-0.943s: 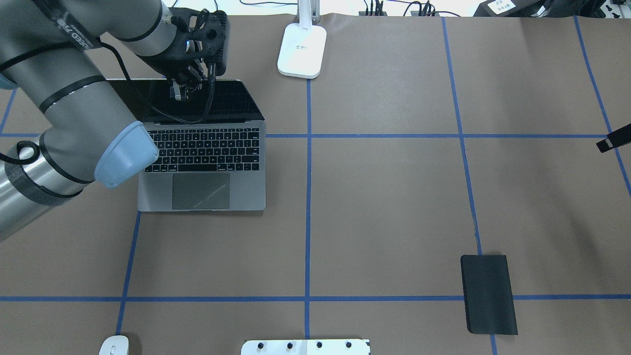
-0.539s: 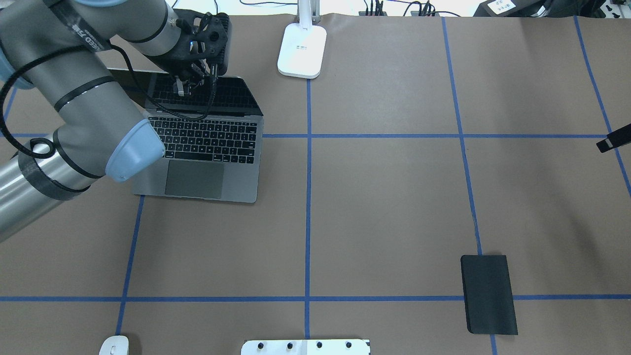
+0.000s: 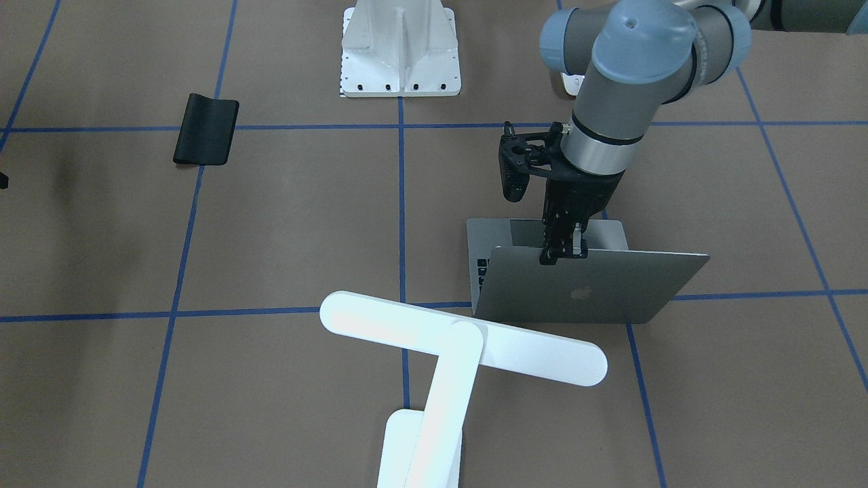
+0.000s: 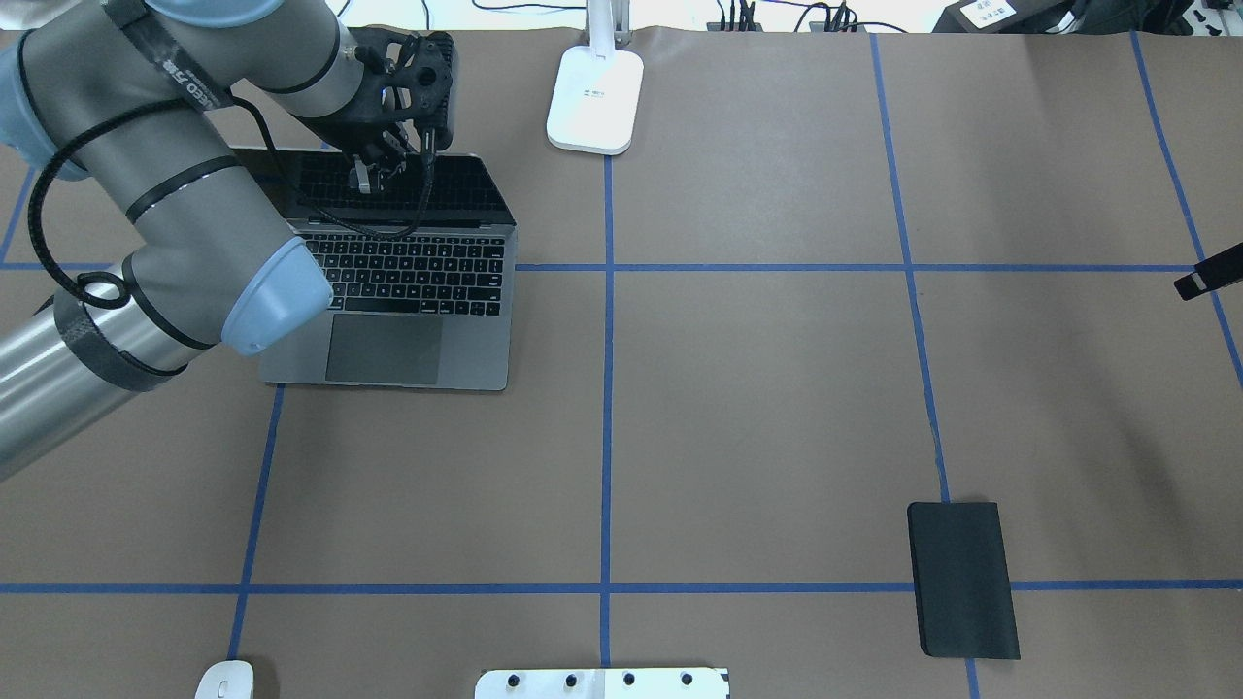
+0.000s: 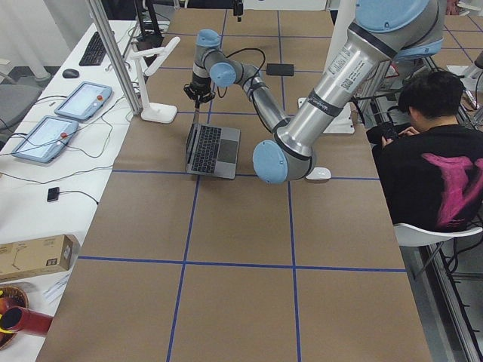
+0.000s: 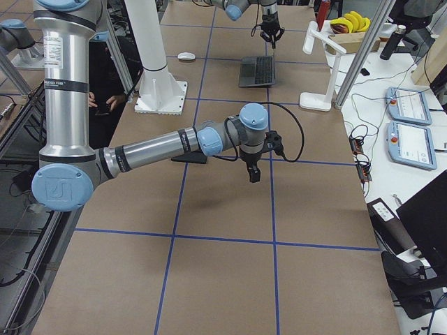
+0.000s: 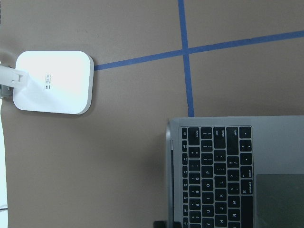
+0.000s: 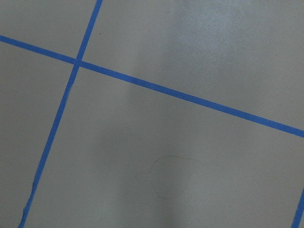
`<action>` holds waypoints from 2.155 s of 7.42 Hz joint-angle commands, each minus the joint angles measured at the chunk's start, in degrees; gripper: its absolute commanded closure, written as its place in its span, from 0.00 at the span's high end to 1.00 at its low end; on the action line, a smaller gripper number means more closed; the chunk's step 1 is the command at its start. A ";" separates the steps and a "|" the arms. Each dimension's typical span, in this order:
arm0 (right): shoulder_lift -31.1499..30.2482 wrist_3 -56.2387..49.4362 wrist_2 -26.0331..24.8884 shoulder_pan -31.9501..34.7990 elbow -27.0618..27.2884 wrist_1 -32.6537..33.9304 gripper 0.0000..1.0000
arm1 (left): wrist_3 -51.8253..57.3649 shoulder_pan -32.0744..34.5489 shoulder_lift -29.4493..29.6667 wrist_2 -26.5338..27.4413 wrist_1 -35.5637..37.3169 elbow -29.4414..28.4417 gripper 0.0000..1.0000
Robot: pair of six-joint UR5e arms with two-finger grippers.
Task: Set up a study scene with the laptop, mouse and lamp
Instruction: 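Drag the open laptop with the left gripper toward the lamp, then release the laptop with the left gripper while the right arm reaches toward the mousepad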
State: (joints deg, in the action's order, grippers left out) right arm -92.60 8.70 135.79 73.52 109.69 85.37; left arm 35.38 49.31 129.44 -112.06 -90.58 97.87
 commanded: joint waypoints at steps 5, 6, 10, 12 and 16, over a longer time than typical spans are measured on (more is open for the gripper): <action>0.31 0.00 0.00 0.04 0.00 0.05 0.99 | -2.25 0.26 -0.33 0.00 -0.13 1.27 0.63; 1.01 -0.09 0.09 0.13 0.35 -0.03 1.00 | -2.25 1.48 -0.33 -0.17 0.22 3.19 0.72; 1.90 0.79 2.35 -2.24 -0.26 0.75 0.99 | -12.29 2.28 -14.24 -4.53 0.49 15.55 0.99; 1.37 1.92 4.04 -8.46 1.57 0.14 0.99 | -28.62 2.63 -26.29 -6.68 0.05 23.04 1.00; -0.64 16.85 3.70 -17.34 6.68 0.58 0.96 | -71.46 2.37 -40.46 -9.75 -4.57 28.86 1.00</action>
State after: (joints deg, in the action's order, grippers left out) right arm -92.53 21.37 139.69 58.67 115.10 85.79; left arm -20.78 51.84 93.44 -120.78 -92.18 124.93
